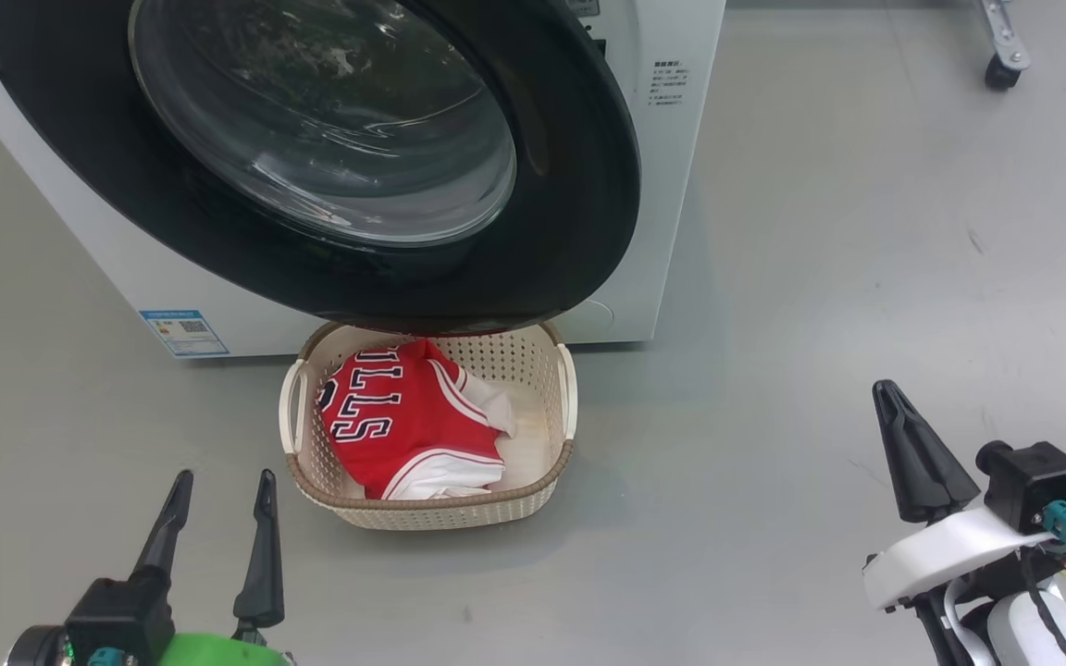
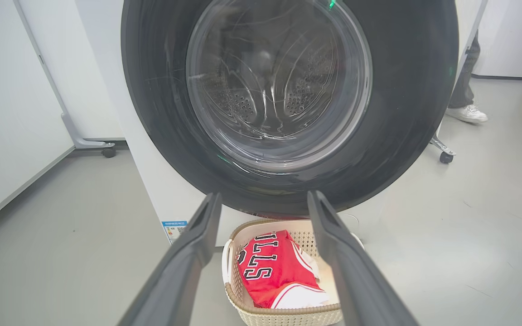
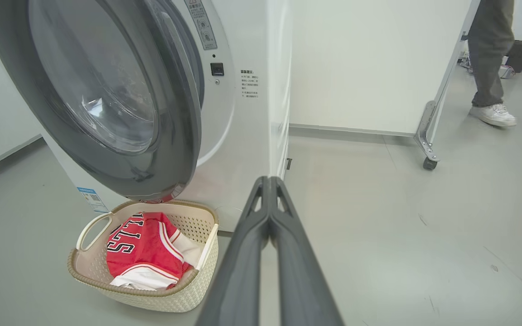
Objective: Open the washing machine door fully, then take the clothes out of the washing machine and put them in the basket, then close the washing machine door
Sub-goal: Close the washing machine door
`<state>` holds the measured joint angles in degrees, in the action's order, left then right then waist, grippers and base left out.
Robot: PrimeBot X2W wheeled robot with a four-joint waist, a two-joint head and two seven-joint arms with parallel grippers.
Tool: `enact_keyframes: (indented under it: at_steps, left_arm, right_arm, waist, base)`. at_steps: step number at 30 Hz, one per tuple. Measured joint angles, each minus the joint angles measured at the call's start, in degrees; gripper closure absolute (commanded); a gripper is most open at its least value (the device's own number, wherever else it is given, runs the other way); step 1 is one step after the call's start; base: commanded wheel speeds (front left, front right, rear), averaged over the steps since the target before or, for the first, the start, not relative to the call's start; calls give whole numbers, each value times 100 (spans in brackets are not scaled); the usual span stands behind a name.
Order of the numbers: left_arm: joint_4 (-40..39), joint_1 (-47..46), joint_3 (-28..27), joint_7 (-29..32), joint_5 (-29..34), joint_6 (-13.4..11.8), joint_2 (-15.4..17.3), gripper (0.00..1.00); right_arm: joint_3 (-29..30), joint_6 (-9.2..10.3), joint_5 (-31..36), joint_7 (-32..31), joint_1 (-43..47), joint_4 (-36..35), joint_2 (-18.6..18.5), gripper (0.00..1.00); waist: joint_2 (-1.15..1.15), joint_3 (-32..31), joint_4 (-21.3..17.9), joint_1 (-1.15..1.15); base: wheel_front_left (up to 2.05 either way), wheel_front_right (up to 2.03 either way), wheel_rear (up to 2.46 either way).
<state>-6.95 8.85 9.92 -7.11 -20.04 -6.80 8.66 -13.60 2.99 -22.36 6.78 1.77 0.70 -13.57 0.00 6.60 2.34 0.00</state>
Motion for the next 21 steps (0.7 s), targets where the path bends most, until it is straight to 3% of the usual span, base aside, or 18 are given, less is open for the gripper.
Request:
enact_keyframes:
  at_steps: [10, 21]
  left_arm:
    - [-88, -285, 193, 4, 57, -1, -154, 0]
    - [4, -616, 431, -14, 110, -1, -272, 0]
  right_arm:
    - [-162, -316, 196, -222, -854, 5, -266, 100]
    - [-687, -711, 385, -469, -1995, 287, -187, 100]
  waist:
    - [0, 373, 367, 0]
    - [0, 736, 837, 0]
  base:
    - [0, 0, 0]
    - [0, 0, 0]
